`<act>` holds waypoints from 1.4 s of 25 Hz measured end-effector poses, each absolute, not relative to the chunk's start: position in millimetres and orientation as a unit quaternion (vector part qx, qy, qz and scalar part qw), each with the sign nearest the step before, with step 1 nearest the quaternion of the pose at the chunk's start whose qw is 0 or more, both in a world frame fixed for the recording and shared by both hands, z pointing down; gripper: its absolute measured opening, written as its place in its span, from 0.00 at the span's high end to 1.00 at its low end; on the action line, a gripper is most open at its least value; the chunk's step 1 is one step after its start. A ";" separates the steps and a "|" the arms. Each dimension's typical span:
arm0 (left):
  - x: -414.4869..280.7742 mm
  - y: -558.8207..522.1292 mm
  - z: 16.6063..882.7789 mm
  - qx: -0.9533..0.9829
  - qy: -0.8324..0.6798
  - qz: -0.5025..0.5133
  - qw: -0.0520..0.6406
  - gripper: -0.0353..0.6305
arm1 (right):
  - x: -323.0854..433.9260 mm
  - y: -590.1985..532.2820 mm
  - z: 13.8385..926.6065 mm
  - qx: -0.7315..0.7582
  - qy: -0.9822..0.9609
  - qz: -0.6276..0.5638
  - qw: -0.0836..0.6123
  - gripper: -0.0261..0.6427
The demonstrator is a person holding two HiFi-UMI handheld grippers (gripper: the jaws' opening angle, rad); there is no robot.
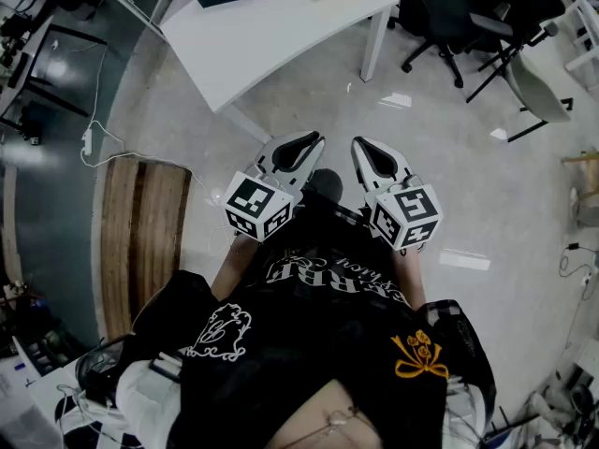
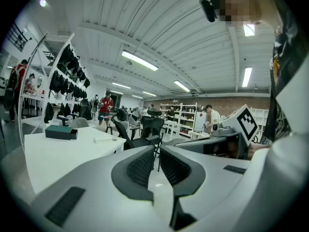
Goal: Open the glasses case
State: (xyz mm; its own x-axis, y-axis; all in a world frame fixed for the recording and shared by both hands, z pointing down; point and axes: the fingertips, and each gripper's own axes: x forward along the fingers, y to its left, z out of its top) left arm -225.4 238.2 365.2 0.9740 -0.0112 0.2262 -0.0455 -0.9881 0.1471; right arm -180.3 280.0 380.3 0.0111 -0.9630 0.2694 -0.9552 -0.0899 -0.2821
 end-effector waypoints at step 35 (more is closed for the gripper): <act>40.6 -91.4 421.0 0.983 0.029 0.153 0.094 0.87 | 75.7 -31.8 429.8 -0.739 0.623 -0.257 0.007 0.94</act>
